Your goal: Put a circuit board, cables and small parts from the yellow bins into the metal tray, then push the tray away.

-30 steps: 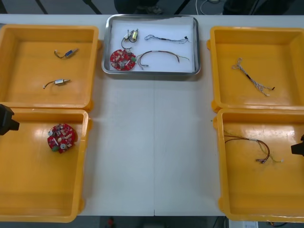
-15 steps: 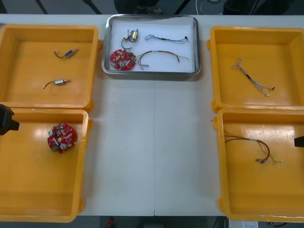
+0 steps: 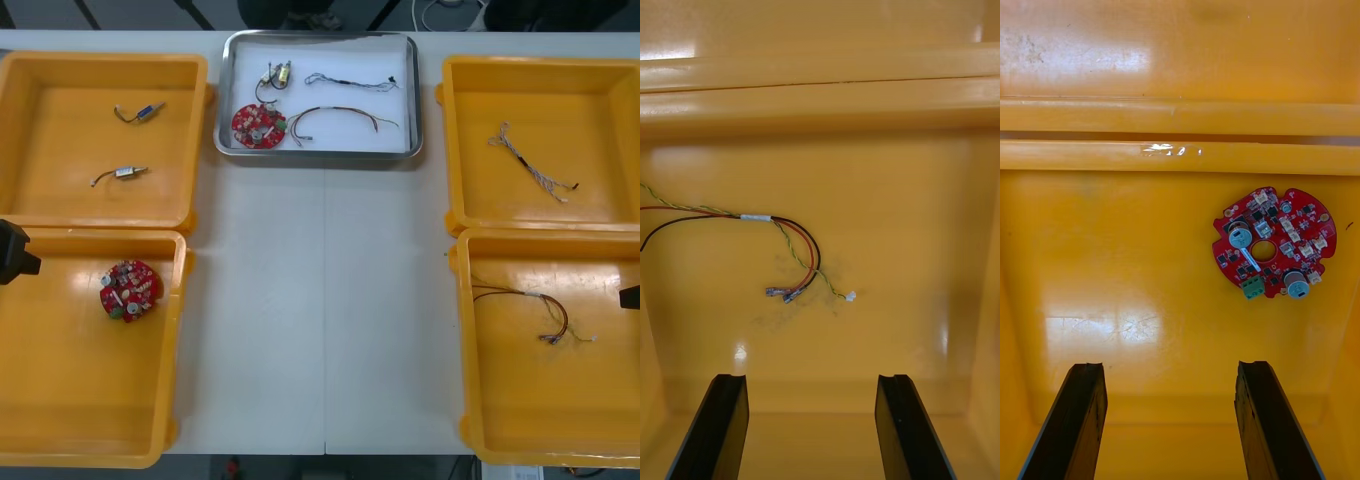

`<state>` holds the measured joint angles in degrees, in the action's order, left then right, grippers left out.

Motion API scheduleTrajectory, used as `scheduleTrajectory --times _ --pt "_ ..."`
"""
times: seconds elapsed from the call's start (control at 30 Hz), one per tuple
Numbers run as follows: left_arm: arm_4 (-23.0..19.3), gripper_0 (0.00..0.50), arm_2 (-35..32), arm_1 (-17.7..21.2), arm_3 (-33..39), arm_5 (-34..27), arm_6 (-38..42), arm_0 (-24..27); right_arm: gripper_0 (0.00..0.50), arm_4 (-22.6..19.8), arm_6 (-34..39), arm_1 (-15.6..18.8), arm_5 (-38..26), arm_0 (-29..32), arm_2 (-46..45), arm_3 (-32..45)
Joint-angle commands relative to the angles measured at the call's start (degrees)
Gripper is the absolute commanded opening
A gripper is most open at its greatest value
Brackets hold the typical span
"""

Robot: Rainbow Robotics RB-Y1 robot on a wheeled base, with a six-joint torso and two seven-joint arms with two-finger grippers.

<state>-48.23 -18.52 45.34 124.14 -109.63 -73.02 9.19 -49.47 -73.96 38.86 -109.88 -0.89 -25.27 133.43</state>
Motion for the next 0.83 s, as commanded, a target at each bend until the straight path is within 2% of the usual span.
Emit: scheduleTrajectory --times 0.03,0.83 --pt "-0.37 0.5 -1.78 1.6 1.72 -0.37 -2.56 -0.93 0.491 -0.45 1.54 2.01 -0.12 -1.13 -1.54 0.26" --pt "-0.37 0.5 -1.78 1.6 1.72 -0.37 -2.56 -0.93 0.489 -0.45 1.54 2.01 -0.12 -1.13 -1.54 0.26"
